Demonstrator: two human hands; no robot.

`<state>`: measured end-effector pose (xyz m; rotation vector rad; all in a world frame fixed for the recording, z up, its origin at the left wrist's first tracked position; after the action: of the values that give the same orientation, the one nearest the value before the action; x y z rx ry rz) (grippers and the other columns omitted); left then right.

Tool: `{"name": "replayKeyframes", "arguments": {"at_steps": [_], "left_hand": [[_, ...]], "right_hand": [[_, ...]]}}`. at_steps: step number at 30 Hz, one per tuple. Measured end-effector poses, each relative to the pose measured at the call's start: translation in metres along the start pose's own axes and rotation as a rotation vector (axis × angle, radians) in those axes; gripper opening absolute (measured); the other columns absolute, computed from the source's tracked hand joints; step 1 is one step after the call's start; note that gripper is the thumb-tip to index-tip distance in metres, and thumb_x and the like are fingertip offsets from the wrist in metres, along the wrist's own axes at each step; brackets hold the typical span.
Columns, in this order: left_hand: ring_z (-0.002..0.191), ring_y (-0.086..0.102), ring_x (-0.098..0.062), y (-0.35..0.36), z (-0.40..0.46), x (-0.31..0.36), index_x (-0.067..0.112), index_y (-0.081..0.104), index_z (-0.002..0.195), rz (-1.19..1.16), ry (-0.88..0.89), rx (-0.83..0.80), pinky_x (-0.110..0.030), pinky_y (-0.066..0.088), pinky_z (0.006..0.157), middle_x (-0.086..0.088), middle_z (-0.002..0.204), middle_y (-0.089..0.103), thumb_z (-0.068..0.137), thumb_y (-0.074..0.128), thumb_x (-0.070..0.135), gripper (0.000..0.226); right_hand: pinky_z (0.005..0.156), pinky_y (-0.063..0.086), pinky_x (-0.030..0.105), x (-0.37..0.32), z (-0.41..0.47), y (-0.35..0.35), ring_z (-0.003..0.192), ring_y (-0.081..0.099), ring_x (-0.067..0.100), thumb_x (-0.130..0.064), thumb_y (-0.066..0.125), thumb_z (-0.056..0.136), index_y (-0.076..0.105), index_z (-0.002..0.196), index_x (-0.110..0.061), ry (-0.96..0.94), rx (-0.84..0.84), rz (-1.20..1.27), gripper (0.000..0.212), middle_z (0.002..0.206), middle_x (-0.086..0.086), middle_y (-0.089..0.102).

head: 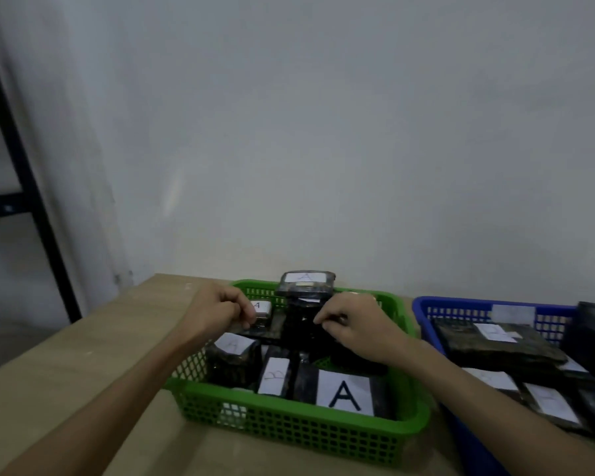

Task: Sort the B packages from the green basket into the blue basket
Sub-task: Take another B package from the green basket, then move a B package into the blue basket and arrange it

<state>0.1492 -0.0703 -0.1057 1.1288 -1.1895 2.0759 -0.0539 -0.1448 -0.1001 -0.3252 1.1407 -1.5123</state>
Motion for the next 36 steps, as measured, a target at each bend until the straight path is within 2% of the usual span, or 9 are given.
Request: {"name": "replayKeyframes", "arguments": {"at_steps": [9, 11, 14, 15, 22, 25, 30, 33, 36], "left_hand": [[0.050, 0.059, 0.006, -0.012, 0.001, -0.026, 0.025, 0.061, 0.051, 0.217, 0.089, 0.172, -0.006, 0.041, 0.050, 0.008, 0.055, 0.064, 0.069, 0.045, -0.015, 0.047], [0.063, 0.062, 0.003, -0.006, 0.001, -0.027, 0.030, 0.067, 0.058, 0.253, 0.118, 0.070, -0.015, 0.046, 0.058, 0.009, 0.065, 0.069, 0.074, 0.060, -0.003, 0.037], [0.071, 0.061, 0.009, 0.025, -0.013, -0.025, 0.031, 0.072, 0.079, 0.348, 0.176, -0.283, -0.004, 0.040, 0.059, 0.016, 0.076, 0.072, 0.072, 0.074, 0.030, 0.007], [0.074, 0.060, 0.008, 0.035, -0.017, -0.025, 0.029, 0.072, 0.087, 0.442, 0.213, -0.376, -0.003, 0.039, 0.059, 0.015, 0.081, 0.073, 0.070, 0.074, 0.042, 0.021], [0.094, 0.059, -0.028, 0.060, -0.014, -0.017, 0.015, 0.058, 0.105, 1.077, 0.272, -0.295, -0.035, 0.043, 0.070, -0.011, 0.099, 0.064, 0.084, 0.043, 0.061, 0.053], [0.099, 0.059, -0.036, 0.092, -0.013, -0.020, 0.010, 0.047, 0.114, 1.163, 0.172, -0.429, -0.037, 0.038, 0.068, -0.018, 0.110, 0.061, 0.088, 0.040, 0.055, 0.053], [0.105, 0.057, -0.030, 0.084, -0.004, -0.024, 0.015, 0.043, 0.122, 0.780, -0.051, -0.431, -0.035, 0.047, 0.081, -0.011, 0.119, 0.059, 0.074, 0.067, 0.046, 0.062], [0.089, 0.062, -0.020, 0.068, -0.003, -0.016, 0.018, 0.056, 0.108, 0.228, -0.089, -0.289, -0.032, 0.051, 0.075, -0.005, 0.100, 0.065, 0.063, 0.082, 0.028, 0.053], [0.072, 0.070, -0.017, 0.062, -0.001, -0.009, 0.015, 0.056, 0.102, -0.118, -0.103, -0.228, -0.034, 0.056, 0.068, -0.003, 0.079, 0.074, 0.055, 0.087, 0.016, 0.056]], "right_hand": [[0.092, 0.042, 0.024, 0.006, -0.011, 0.049, 0.098, 0.058, 0.012, -0.010, 0.048, 0.086, 0.071, 0.099, -0.014, -0.025, -0.242, -0.141, 0.027, 0.103, 0.001, 0.071], [0.087, 0.041, 0.017, 0.006, -0.010, 0.048, 0.096, 0.059, 0.011, -0.009, 0.048, 0.085, 0.071, 0.100, -0.013, -0.014, -0.241, -0.138, 0.027, 0.102, 0.001, 0.071], [0.082, 0.044, 0.015, 0.008, -0.009, 0.046, 0.093, 0.062, 0.012, -0.008, 0.050, 0.084, 0.072, 0.099, -0.012, 0.013, -0.221, -0.121, 0.027, 0.101, 0.002, 0.072], [0.081, 0.045, 0.015, 0.009, -0.009, 0.046, 0.093, 0.062, 0.012, -0.007, 0.051, 0.083, 0.072, 0.099, -0.012, 0.022, -0.222, -0.120, 0.027, 0.101, 0.003, 0.072], [0.071, 0.044, 0.014, 0.021, -0.006, 0.048, 0.080, 0.066, 0.013, -0.009, 0.053, 0.083, 0.072, 0.097, -0.012, 0.130, -0.239, -0.109, 0.024, 0.094, 0.003, 0.075], [0.064, 0.044, 0.012, 0.027, -0.007, 0.051, 0.077, 0.063, 0.013, -0.009, 0.053, 0.082, 0.072, 0.095, -0.010, 0.186, -0.290, -0.107, 0.023, 0.094, 0.005, 0.074], [0.069, 0.049, 0.028, 0.035, -0.014, 0.058, 0.079, 0.062, 0.021, -0.007, 0.050, 0.085, 0.070, 0.087, -0.002, 0.275, -0.397, -0.083, 0.021, 0.095, 0.013, 0.072], [0.062, 0.044, 0.010, 0.035, -0.010, 0.053, 0.076, 0.060, 0.010, -0.013, 0.061, 0.081, 0.073, 0.088, -0.012, 0.310, -0.351, 0.005, 0.013, 0.092, 0.005, 0.072], [0.063, 0.047, 0.024, 0.035, -0.007, 0.043, 0.068, 0.060, 0.012, -0.014, 0.074, 0.072, 0.069, 0.080, -0.023, 0.427, -0.241, 0.377, 0.013, 0.078, 0.003, 0.069]]}}
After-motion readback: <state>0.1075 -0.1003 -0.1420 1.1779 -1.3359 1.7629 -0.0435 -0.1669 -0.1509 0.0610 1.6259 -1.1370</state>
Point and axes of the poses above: each hand's wrist, its own z-axis towards the middle knuckle, its own y-axis out of the palm, x = y × z, the point moved 6 cm from there along z, towards the middle knuckle
